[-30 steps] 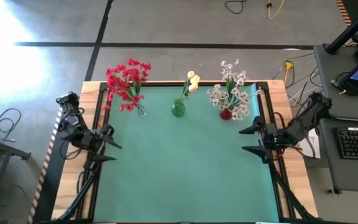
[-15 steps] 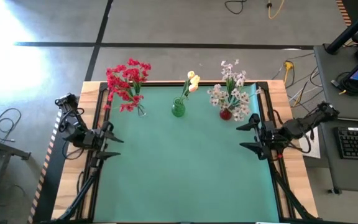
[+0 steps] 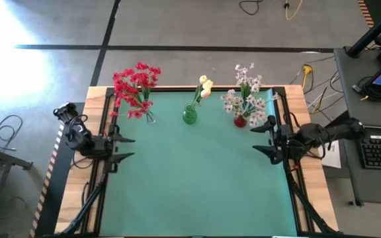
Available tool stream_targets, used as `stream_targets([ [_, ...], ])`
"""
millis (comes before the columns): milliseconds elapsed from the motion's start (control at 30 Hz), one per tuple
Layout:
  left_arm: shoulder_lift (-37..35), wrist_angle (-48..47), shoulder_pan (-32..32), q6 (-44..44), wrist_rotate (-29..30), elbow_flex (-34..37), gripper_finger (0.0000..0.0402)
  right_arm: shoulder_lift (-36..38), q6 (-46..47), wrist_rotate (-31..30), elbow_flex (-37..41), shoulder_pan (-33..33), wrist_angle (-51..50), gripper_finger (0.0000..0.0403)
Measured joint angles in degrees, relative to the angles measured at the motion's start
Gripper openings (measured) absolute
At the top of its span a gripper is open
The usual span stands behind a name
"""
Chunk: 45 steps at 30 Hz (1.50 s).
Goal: Sort flowers into vase by color
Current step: Return to Home Position
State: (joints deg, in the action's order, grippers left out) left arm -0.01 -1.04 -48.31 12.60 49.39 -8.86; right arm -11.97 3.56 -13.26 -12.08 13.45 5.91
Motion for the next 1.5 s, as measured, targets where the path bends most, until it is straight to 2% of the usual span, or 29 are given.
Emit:
stream_targets([
  [300, 0.00, -1.41, 0.26, -1.08, 0.15, 0.04, 0.0206, 2.48, -2.42, 0.26, 3.44, -1.88, 3.10, 0.0325],
  [600, 0.00, -2.09, 0.32, -1.72, 0.14, 0.04, 0.0206, 11.65, -4.81, -0.03, 7.86, -1.89, 2.46, 0.0325],
  [933, 0.15, -1.44, 0.32, 0.06, 1.32, 0.04, 0.0206, 11.88, -6.40, -2.44, 7.53, -2.16, -3.54, 0.0325],
  [1100, 0.17, -1.03, 0.32, 1.44, 1.70, 0.04, 0.0206, 11.65, -6.56, -3.26, 11.41, -2.14, 0.17, 0.0325],
  [1233, 0.11, -0.56, 0.32, 1.75, 3.60, 0.07, 0.0206, 11.08, -8.66, -3.30, 11.39, -2.14, 0.26, 0.0325],
  [1400, 0.77, -0.96, 0.32, -8.03, 5.16, 0.68, 0.0206, 11.04, -8.20, -3.30, 11.39, -2.14, -0.06, 0.0325],
  [1500, 1.23, -0.91, 0.32, -10.22, 5.17, 0.68, 0.0206, 11.06, -6.78, -3.30, 11.41, -2.14, -0.06, 0.0325],
])
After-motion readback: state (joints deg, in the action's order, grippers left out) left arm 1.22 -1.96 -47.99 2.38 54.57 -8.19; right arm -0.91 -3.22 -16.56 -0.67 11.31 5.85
